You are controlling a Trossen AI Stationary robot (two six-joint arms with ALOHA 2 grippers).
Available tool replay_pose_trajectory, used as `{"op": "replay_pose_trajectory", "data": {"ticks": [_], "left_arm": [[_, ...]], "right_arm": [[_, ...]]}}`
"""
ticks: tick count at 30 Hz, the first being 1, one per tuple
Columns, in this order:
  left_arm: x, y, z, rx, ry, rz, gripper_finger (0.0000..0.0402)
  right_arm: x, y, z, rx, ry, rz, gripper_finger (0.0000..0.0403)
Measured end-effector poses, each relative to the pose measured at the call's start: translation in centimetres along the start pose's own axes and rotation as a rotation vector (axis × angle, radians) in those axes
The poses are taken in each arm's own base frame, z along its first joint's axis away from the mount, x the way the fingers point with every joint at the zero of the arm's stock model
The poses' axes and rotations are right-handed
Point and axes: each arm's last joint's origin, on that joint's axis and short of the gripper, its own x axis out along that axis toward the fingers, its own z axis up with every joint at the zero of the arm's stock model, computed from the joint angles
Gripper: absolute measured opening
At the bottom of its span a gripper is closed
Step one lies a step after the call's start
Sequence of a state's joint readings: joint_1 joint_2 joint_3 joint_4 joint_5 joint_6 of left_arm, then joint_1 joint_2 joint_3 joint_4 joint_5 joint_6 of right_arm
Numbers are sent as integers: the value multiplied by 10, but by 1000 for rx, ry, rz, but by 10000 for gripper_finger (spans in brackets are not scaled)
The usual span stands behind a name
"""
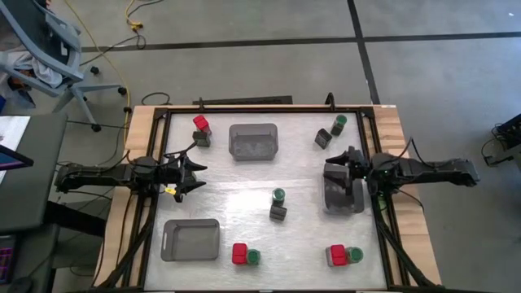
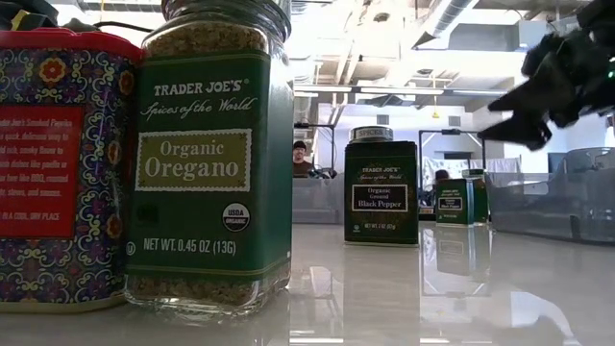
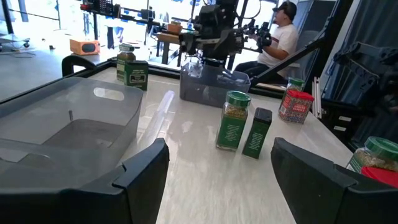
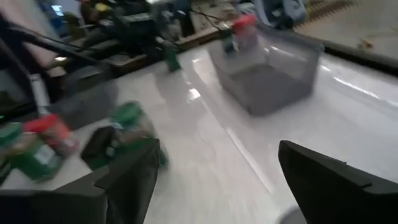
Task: Sort spices by type
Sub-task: Put the bottom black seasoning can into the top black transparent bin
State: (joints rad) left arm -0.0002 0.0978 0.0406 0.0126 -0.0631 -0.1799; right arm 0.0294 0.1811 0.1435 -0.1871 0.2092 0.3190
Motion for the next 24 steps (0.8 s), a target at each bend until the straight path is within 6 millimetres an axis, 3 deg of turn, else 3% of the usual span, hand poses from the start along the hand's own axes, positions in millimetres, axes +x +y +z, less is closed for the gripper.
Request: {"op": "replay_pose_trajectory", "data": {"ticks": [6, 12, 18, 24], "left_arm": [[0, 0, 0, 0, 0, 0, 270], [0, 0, 0, 0, 0, 0, 270], [0, 0, 0, 0, 0, 0, 270], [0, 0, 0, 0, 0, 0, 270]], "right_arm": [[1, 20, 31, -156, 44, -3, 339], [22, 46, 54, -275, 213, -40, 334], [45, 81, 67, -376, 400, -7, 333], [63, 115, 71, -347, 588, -38, 333]]}}
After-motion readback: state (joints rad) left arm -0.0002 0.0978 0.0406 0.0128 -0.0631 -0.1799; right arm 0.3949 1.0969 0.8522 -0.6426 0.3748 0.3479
